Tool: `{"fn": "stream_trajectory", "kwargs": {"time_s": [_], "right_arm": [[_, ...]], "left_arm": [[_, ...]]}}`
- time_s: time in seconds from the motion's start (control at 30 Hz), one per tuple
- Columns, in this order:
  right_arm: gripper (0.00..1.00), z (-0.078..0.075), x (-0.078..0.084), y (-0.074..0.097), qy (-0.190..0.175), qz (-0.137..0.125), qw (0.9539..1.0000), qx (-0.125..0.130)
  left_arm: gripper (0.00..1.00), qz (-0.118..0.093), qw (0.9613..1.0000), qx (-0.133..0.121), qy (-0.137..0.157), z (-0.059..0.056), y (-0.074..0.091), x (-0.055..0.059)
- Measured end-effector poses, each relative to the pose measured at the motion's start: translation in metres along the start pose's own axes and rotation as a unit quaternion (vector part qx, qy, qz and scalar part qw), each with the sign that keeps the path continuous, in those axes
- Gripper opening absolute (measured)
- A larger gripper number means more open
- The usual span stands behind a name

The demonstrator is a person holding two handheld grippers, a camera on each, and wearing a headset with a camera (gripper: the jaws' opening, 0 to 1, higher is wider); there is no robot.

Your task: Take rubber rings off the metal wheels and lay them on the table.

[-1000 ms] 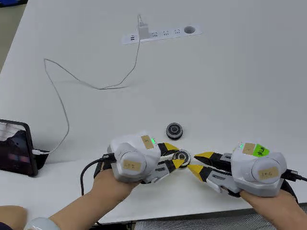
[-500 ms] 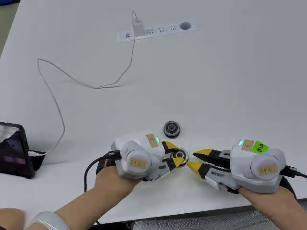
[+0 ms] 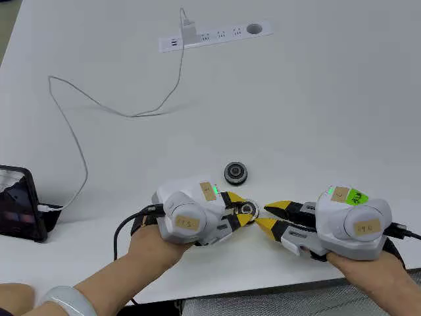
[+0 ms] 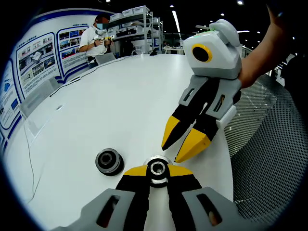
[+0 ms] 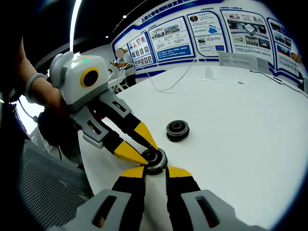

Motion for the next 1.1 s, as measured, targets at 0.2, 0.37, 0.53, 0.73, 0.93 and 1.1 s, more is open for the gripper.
{"fn": "stream_trajectory", "kwargs": {"time_s": [0.2, 0.37, 0.53, 0.73, 0.93, 1.1], "right_arm": [[0.16, -0.001, -0.001, -0.002, -0.018, -0.004, 0.9998, -0.001], [0.15, -0.005, -0.003, -0.005, -0.043, -0.011, 0.9990, 0.002], [0.14, -0.009, -0.003, -0.006, -0.081, -0.012, 0.9966, 0.009], [0.12, -0.014, -0.003, -0.007, -0.163, -0.024, 0.9862, 0.013], [0.12, -0.014, 0.001, -0.008, -0.191, -0.025, 0.9812, 0.008], [0.12, -0.015, 0.002, -0.009, -0.226, -0.032, 0.9736, 0.003]], "left_arm": [[0.13, 0.000, 1.0000, 0.001, -0.004, 0.001, 0.000, 0.000], [0.13, -0.001, 1.0000, 0.001, -0.005, 0.001, 0.000, 0.000], [0.13, -0.002, 1.0000, 0.001, -0.005, 0.001, 0.000, -0.001], [0.13, -0.003, 1.0000, 0.001, -0.006, 0.002, 0.000, -0.001], [0.13, -0.004, 1.0000, 0.002, -0.005, 0.002, 0.000, 0.000], [0.13, -0.006, 1.0000, 0.003, -0.006, 0.002, 0.000, 0.000]]}}
Point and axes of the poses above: the centre of the closed fingertips' face, and the gripper's own axes: y roughly backward along the fingers, z roughly to its left, x roughly out of its underside, the point moved 2 cm from there along y, roughly backward along the fingers, and after that the axes turned 3 degrees about z, right-handed, at the moved point
